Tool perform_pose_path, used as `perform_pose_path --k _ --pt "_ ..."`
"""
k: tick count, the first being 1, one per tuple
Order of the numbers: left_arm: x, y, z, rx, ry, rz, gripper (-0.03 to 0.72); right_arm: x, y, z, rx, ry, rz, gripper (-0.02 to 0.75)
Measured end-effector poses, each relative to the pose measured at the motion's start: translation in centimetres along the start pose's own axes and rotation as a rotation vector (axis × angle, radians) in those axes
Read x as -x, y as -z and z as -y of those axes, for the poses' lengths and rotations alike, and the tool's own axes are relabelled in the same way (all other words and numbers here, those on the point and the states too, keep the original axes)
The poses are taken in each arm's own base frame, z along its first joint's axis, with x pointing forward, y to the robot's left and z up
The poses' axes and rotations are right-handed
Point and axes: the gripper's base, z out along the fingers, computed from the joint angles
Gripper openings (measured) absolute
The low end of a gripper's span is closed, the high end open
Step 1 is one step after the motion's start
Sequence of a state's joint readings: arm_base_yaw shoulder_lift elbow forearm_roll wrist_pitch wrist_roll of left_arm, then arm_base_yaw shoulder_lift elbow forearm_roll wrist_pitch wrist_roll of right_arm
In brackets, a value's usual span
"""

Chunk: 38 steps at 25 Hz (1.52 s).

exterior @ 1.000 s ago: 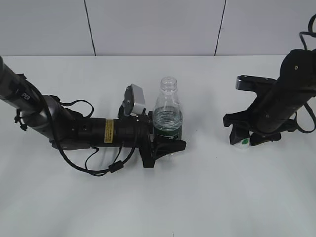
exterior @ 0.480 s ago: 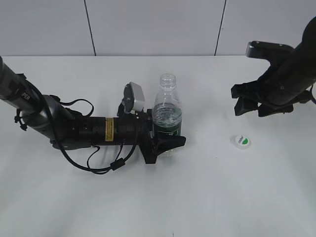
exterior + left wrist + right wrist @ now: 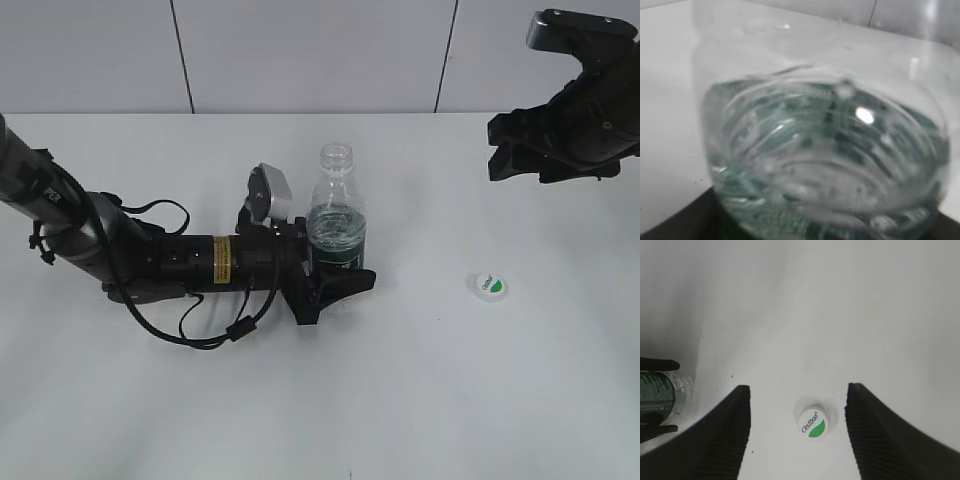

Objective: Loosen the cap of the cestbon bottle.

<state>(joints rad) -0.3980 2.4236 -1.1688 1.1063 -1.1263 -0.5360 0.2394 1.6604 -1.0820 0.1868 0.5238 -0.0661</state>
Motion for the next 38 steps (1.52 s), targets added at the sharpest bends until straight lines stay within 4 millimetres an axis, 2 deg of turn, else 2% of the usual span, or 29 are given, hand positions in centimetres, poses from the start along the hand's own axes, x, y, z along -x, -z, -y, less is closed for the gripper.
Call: perform_pose_path --k 7,14,24,32,38 --pt "-0.3 0.0 -0.1 0.008 0.051 -0.014 0.517 0.0 0.1 0.0 -0.001 0.003 0.002 0.459" --pt "0.3 0.1 0.2 -0.007 0.064 0.009 0.531 0.0 0.1 0.0 -0.005 0.009 0.003 0.459" --pt "5.2 1.0 0.8 -0.036 0.017 0.055 0.533 0.1 0.3 0.0 -0.006 0.013 0.007 0.459" --pt "9.2 1.9 1.4 -0.032 0.062 0.079 0.533 0.4 2.2 -0.2 -0.005 0.025 0.048 0.459" --pt "12.3 3.0 1.6 0.049 0.059 0.05 0.533 0.5 3.2 -0.3 -0.004 0.031 0.06 0.459"
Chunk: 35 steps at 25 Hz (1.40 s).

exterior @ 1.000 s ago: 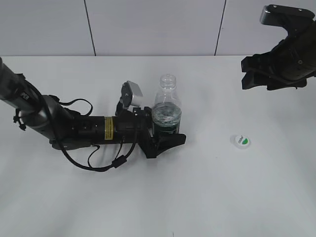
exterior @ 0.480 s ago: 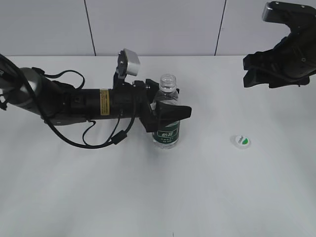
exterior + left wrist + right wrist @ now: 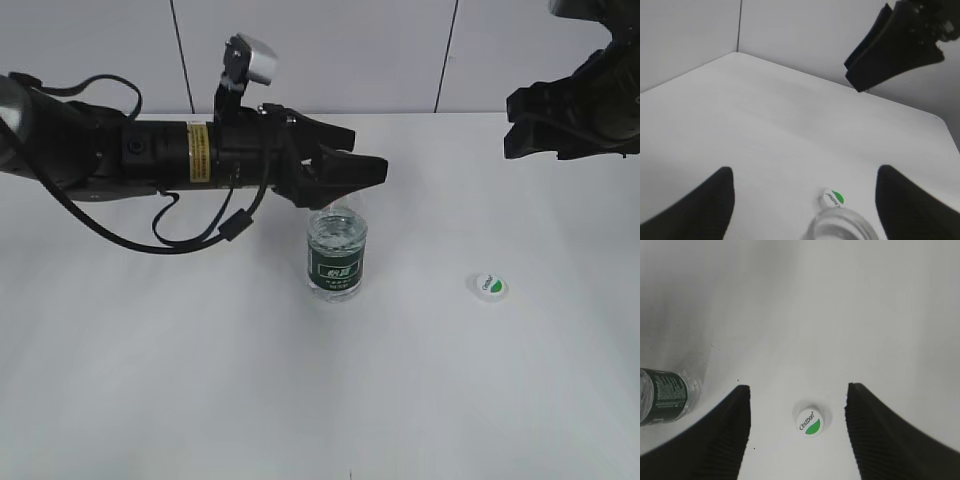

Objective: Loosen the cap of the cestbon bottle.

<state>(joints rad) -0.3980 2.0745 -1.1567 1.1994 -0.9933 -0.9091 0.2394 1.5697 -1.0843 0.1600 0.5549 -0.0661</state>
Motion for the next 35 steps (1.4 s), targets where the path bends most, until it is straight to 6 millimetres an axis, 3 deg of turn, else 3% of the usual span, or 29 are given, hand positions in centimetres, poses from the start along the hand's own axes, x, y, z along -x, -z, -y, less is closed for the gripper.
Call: perform_pose_path --k 9,14,19,24,28,35 --pt "5.3 2.5 0.5 0.217 0.04 -0.025 0.533 1.0 1.0 0.0 -0.022 0.05 -0.029 0.459" --pt "8.4 6.2 -0.4 0.485 0.11 -0.023 0.533 1.1 2.0 0.2 -0.055 0.099 -0.13 0.459" --pt "9.7 9.0 -1.2 0.688 0.153 -0.031 0.533 0.3 3.5 0.3 -0.067 0.108 -0.274 0.459" --pt "9.5 10.8 -2.4 0.869 0.191 -0.057 0.533 -1.0 7.1 0.1 -0.069 0.088 -0.345 0.459" --pt "9.1 12.0 -3.2 0.994 0.225 -0.079 0.533 -3.1 11.4 -0.2 -0.069 0.088 -0.294 0.459" --pt "9.1 12.5 -3.3 1.05 0.275 -0.065 0.533 -8.7 17.0 -0.1 -0.077 0.101 -0.161 0.459"
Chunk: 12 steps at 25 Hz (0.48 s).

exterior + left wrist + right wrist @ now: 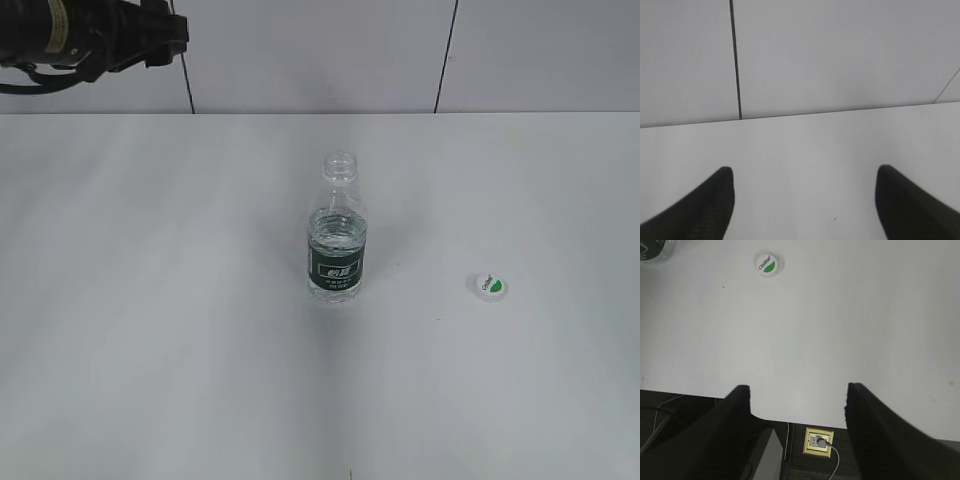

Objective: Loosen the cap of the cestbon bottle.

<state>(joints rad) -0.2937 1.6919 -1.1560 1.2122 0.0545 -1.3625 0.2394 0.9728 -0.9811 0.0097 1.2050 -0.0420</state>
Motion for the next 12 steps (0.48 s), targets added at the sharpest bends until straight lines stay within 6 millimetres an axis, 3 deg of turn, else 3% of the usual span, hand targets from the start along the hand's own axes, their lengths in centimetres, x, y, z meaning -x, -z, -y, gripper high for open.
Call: perform_pose_path --k 5,12 --pt "1.0 1.1 0.0 -0.001 0.008 0.034 0.533 -5.3 2.7 0.3 -0.068 0.021 0.183 0.459" --pt "1.5 1.8 0.1 -0.005 0.063 0.052 0.533 -11.8 3.6 0.2 -0.097 0.025 0.444 0.459"
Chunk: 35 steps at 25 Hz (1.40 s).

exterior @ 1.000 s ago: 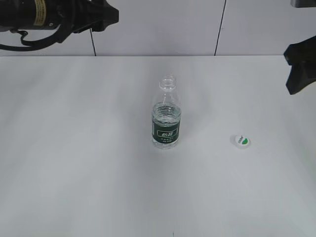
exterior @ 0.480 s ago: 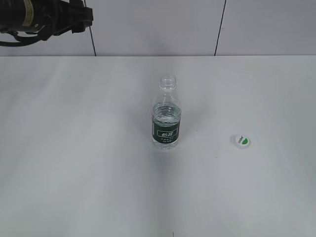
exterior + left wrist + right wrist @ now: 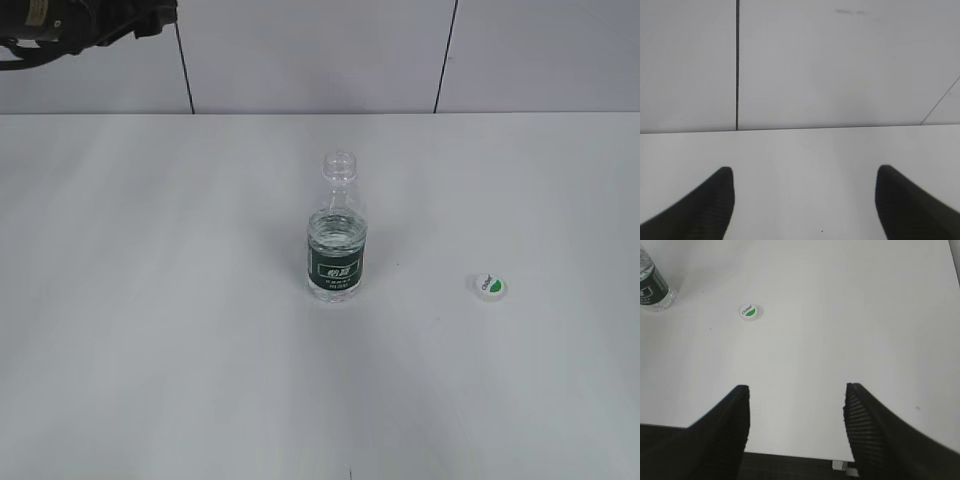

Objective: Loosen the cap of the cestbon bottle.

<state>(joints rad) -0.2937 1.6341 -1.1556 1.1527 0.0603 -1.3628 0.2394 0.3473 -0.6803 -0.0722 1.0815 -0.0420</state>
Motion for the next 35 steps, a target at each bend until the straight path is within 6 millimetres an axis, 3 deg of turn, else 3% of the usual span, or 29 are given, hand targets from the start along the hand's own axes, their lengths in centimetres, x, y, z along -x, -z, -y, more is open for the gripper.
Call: perform_pose_path --k 9,24,35 --pt "0.0 0.0 0.0 0.0 0.011 0.0 0.533 -5.9 1.3 -0.4 -0.014 -0.011 0.191 0.459" --pt "-0.1 0.1 -0.1 0.028 0.023 -0.007 0.533 -6.3 1.2 -0.6 -0.008 0.007 0.188 0.459" --pt "0.0 0.1 -0.2 0.04 -0.025 -0.006 0.533 -6.3 1.3 -0.7 -0.181 -0.103 0.166 0.459"
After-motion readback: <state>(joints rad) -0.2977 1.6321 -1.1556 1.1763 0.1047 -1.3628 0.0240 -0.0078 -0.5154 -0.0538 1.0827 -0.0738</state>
